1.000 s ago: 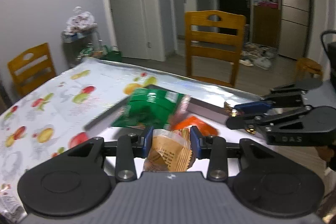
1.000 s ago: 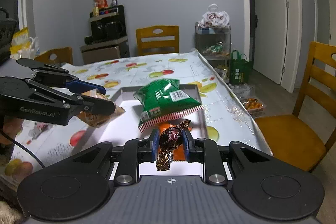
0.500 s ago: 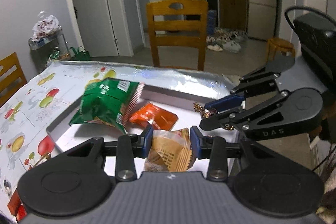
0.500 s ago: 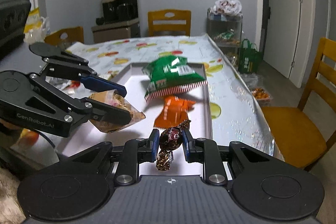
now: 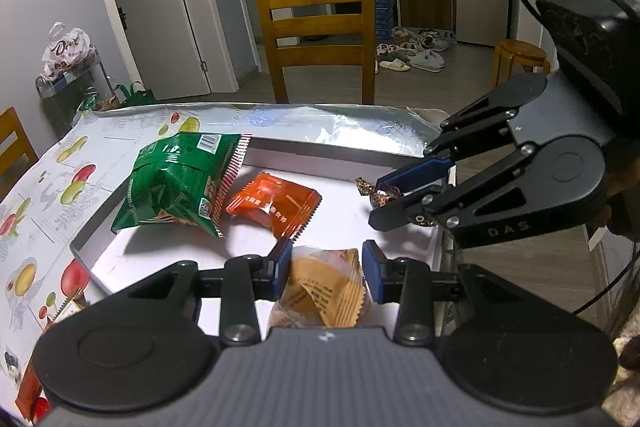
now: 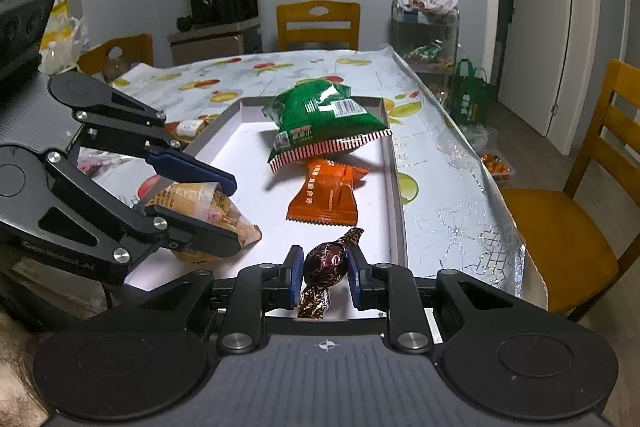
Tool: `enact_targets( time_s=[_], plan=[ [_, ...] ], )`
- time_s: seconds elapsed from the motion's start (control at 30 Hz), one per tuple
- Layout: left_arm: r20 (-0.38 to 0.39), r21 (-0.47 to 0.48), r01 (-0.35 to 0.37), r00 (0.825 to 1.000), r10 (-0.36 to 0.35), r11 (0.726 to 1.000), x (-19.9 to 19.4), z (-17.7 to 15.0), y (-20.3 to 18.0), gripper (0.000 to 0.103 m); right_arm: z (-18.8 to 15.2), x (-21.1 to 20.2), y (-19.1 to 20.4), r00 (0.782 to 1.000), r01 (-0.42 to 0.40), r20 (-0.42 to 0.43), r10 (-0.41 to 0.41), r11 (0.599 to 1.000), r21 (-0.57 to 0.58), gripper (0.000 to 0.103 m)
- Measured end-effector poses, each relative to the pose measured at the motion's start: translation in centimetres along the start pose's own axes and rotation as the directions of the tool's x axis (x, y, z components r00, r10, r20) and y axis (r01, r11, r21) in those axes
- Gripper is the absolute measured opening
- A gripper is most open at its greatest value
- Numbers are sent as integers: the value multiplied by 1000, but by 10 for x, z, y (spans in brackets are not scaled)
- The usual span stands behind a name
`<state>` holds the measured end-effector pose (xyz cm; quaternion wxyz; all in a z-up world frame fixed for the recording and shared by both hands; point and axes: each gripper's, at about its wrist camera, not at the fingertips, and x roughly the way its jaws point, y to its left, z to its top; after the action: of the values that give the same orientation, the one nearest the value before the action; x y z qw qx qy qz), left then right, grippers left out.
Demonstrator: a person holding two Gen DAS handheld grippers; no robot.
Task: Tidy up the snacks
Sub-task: 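Carry the cookie packet and chocolates over the gray box with both tools, then open both tools to drop the cookie packet and chocolates into the box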
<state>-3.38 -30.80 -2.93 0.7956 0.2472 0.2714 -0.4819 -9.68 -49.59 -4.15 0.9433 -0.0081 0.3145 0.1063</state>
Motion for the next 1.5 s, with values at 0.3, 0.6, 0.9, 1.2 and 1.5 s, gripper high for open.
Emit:
enact_targets(
  time_s=[0.3,0.6,0.9,1.2,1.5],
  plan=[
    [-3,-31,27,1000,-27,999,2,-1,4,36,-1,2,-2,1000,6,-8,-6,1000,4,25],
    [33,-22,26,999,-25,999,-7,-4,1,36,3,3,-1,1000,22,-5,-22,1000,5,25],
    [97,-106,-9,995,19,994,-29,-12,16,82,8,2,7,999,41,4,-41,999,4,34],
    [129,-197,-71,987,98,978,-59,-24,33,94,19,-9,22,997,36,66,-36,999,8,83],
    [150,-277,-135,972,182,951,-95,-48,55,94,33,-6,44,997,26,67,-27,1000,13,90]
  ],
)
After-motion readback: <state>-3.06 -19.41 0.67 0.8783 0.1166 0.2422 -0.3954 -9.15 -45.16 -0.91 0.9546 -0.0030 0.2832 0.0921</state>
